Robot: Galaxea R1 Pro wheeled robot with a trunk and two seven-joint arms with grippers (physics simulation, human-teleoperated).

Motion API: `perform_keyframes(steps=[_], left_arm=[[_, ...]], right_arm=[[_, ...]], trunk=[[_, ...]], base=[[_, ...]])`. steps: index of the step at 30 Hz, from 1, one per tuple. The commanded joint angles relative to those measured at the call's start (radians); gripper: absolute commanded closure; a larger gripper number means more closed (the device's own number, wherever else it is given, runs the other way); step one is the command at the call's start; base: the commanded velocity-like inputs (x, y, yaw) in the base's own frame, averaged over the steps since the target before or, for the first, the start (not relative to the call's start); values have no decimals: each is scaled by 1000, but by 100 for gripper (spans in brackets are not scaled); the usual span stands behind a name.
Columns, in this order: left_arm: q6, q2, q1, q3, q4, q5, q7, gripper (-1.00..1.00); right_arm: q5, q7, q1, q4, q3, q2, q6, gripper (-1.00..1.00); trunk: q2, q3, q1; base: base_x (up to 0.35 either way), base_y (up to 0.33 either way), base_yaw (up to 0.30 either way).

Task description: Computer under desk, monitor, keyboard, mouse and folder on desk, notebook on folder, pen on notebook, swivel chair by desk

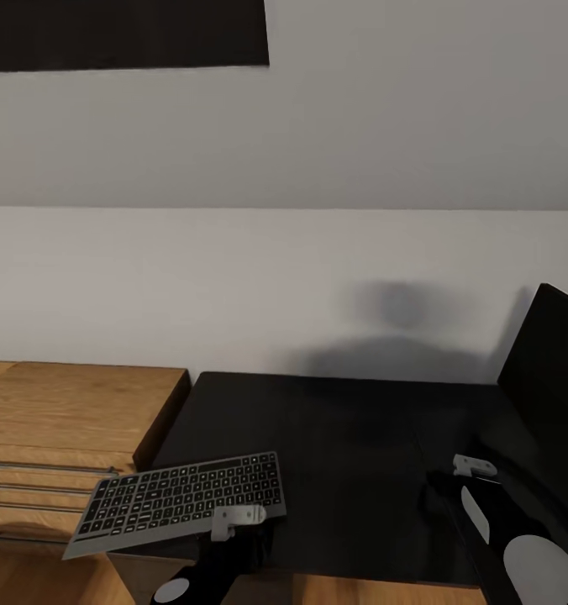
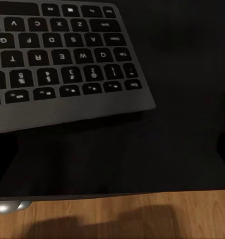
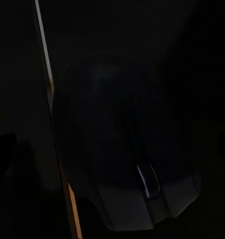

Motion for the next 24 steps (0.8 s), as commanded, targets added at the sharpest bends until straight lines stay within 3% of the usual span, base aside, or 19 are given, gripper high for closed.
perform_keyframes(steps=[1,18,19,24], left_arm=[[3,0,0,-1,-1,11,9,-100],[4,0,0,-7,-1,12,9,-100],[4,0,0,-8,-1,12,9,-100],[5,0,0,-9,-1,12,9,-100]], right_arm=[[4,1,0,-2,-4,1,6,-100],[5,1,0,0,-3,2,5,-100],[6,1,0,0,-3,2,5,100],[8,1,0,0,-3,2,5,100]], trunk=[[-1,-1,0],[-1,-1,0],[-1,-1,0],[-1,-1,0]], base=[[0,0,0],[0,0,0],[0,0,0],[0,0,0]])
